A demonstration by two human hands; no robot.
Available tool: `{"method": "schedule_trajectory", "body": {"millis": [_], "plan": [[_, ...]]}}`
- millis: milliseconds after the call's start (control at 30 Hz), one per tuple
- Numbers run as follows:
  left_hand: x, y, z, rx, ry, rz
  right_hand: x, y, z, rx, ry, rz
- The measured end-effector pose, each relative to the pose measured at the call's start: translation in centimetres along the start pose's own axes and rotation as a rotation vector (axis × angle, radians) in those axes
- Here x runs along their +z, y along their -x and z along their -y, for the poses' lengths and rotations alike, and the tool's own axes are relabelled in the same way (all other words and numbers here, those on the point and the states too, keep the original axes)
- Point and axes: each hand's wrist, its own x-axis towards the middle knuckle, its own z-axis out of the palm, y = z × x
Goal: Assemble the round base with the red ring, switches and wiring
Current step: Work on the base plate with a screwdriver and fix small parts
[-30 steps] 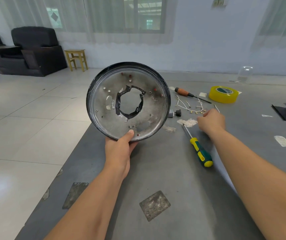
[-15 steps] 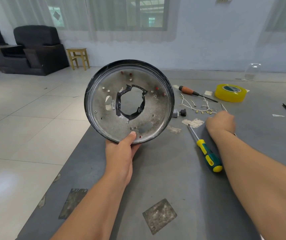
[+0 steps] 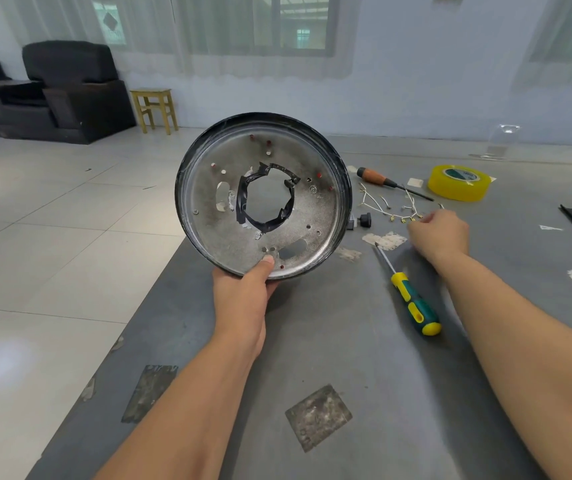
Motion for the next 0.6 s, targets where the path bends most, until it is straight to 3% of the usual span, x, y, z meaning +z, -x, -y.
{"method": "schedule_trajectory", "body": {"millis": [167,300,433,600], "plan": [[0.0,0.2,0.1,0.063,-0.068,-0.036,-2.0,5.5,3.9,-0.299,-0.402,0.097],[0.0,0.4,-0.3,0.097,-0.126,-0.077,-2.2,10.1,7.2,-0.480,-0.629,0.290],[-0.1,0.6,-1.1,0.110,-0.196,-0.075,-0.9,13.0,8.7,-0.586,-0.590,0.471],[-0.7,-0.2,-1.2,0.096,-0.167,-0.087,1.1,14.0,8.5,-0.639,-0.451,0.471]]}}
